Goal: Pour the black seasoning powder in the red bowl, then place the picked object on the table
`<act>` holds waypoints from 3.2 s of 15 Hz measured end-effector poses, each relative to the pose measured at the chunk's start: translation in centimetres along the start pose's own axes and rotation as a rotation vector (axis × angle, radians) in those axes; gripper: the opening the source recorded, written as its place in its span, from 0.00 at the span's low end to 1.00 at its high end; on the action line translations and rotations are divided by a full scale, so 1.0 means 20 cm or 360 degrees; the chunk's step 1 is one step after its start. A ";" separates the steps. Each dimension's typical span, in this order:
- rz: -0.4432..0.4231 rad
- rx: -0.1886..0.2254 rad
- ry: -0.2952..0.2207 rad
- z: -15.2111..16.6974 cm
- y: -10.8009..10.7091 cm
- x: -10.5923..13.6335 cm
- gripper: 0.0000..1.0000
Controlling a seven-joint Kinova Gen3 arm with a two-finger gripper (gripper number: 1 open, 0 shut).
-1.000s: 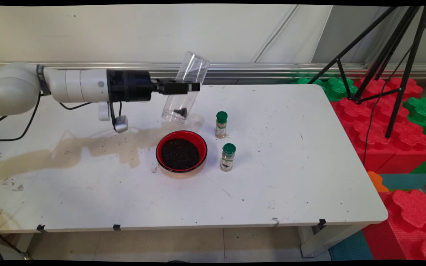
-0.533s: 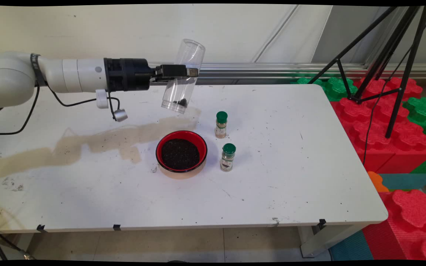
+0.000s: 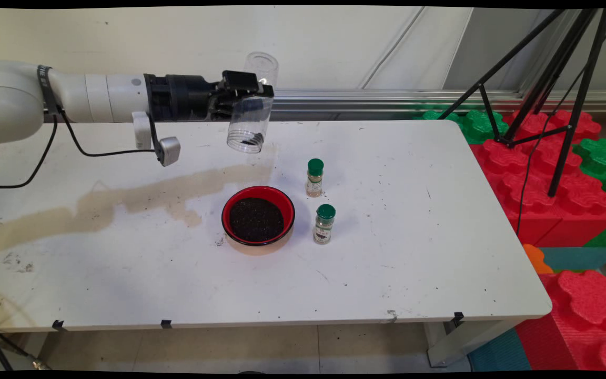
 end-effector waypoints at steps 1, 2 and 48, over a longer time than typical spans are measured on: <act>-0.0065 -0.0019 -0.0003 0.00 0.01 -0.01 0.00; -0.0112 -0.0035 -0.0005 0.00 0.01 -0.01 0.00; -0.3075 -0.0382 -0.0034 0.02 0.32 -0.34 0.00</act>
